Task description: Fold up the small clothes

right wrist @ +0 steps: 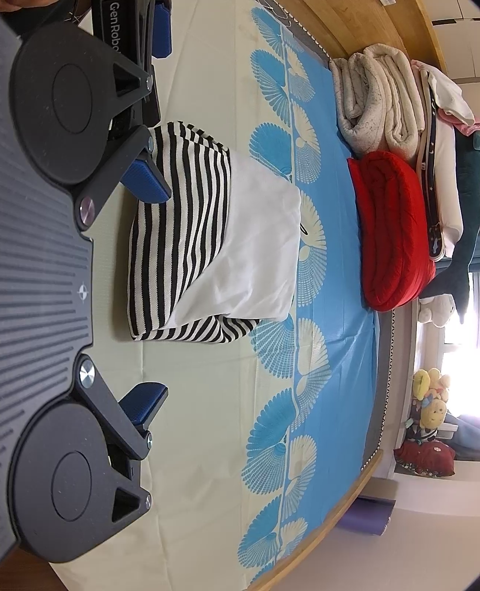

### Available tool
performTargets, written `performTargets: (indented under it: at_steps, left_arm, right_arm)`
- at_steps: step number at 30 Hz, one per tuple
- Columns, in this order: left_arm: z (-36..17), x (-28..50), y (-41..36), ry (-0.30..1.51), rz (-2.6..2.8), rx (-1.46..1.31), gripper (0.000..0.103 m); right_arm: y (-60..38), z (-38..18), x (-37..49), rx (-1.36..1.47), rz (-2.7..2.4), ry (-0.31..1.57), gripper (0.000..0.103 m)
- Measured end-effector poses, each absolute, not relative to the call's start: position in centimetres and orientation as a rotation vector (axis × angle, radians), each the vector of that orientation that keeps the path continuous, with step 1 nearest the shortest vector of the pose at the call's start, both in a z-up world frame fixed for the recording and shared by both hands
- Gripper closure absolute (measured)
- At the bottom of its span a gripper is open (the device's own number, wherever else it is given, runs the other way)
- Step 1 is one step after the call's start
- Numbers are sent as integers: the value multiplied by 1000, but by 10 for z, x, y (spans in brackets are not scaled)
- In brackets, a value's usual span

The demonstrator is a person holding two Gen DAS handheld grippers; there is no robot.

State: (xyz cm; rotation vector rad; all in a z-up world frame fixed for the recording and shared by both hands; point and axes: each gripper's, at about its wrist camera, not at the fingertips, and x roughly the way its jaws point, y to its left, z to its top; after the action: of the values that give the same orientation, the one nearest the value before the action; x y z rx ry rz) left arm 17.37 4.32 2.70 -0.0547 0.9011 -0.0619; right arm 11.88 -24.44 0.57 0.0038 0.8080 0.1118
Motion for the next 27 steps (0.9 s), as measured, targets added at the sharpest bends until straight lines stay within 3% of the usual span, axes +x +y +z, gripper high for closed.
performTargets:
  at_steps: [27]
  left_arm:
    - [21, 175, 35, 899, -64, -23, 12]
  right_arm:
    - [-244, -1, 122, -9, 106, 841, 1]
